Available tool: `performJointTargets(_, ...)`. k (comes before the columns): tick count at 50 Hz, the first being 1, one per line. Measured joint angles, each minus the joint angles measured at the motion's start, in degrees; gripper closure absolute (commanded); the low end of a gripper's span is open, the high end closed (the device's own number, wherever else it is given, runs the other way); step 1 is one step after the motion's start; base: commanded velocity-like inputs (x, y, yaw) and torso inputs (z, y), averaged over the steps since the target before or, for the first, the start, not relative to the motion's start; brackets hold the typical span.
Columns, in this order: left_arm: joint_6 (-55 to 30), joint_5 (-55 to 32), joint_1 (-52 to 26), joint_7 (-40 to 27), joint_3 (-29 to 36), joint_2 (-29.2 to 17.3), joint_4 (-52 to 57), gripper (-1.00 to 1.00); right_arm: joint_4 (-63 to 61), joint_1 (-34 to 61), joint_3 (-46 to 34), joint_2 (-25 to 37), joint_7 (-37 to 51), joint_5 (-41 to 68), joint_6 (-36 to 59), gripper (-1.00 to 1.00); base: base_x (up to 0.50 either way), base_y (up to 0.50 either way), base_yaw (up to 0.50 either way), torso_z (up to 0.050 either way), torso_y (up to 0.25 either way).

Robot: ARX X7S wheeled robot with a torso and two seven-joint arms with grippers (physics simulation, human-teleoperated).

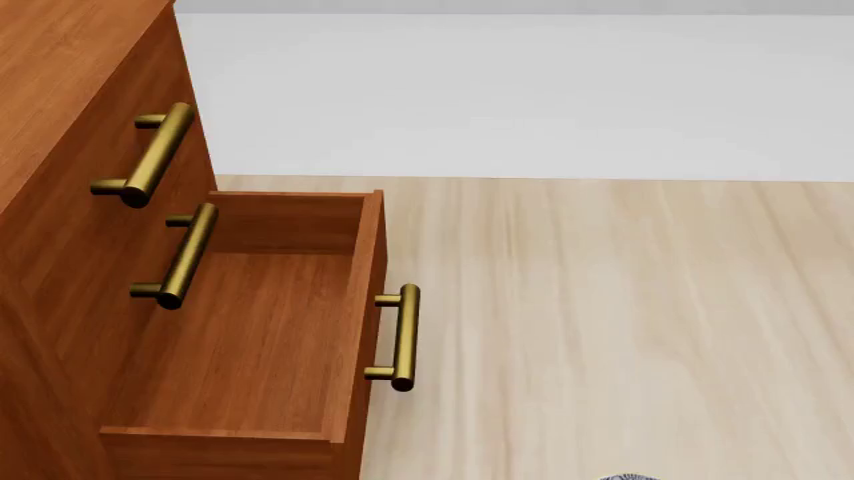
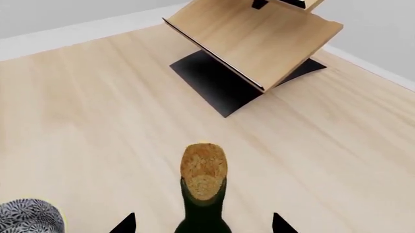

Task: Put the wine bottle in the bottom drawer of the cabinet.

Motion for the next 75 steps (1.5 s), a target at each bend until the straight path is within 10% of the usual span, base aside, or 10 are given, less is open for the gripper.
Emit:
performJointTargets(18, 0.09, 0.06, 0.46, -0.98, 0.24, -0.22, 1.03, -1.0, 1.94, 0.25, -2.6, 0.54, -0.59, -2.09, -1.82, -1.0, 0.0, 0.0, 0.0, 0.0, 0.0)
performJointTargets(19, 0.08, 0.06, 0.49, -1.08, 0.24, -0.25, 1.13, -1.0, 2.03, 0.17, -2.72, 0.55, -0.69, -2.28, -2.0, 1.0, 0.0, 0.0, 0.0, 0.0, 0.0)
performJointTargets(52, 0.37, 0.23, 0.59, -1.69, 0.78, -0.75, 1.33, -1.0, 0.01, 7.98, -2.48, 8.02, 16.86, 18.49, 1.44, 1.0, 0.0, 0.0, 0.0, 0.0, 0.0)
performJointTargets(75, 1.32, 0.11, 0.25, 1.01, 1.24, -0.57, -1.69, -1.0, 2.4, 32.0, -25.66, 24.67, 41.05, 40.34, -6.65, 1.0, 0.0, 0.0, 0.0, 0.0, 0.0)
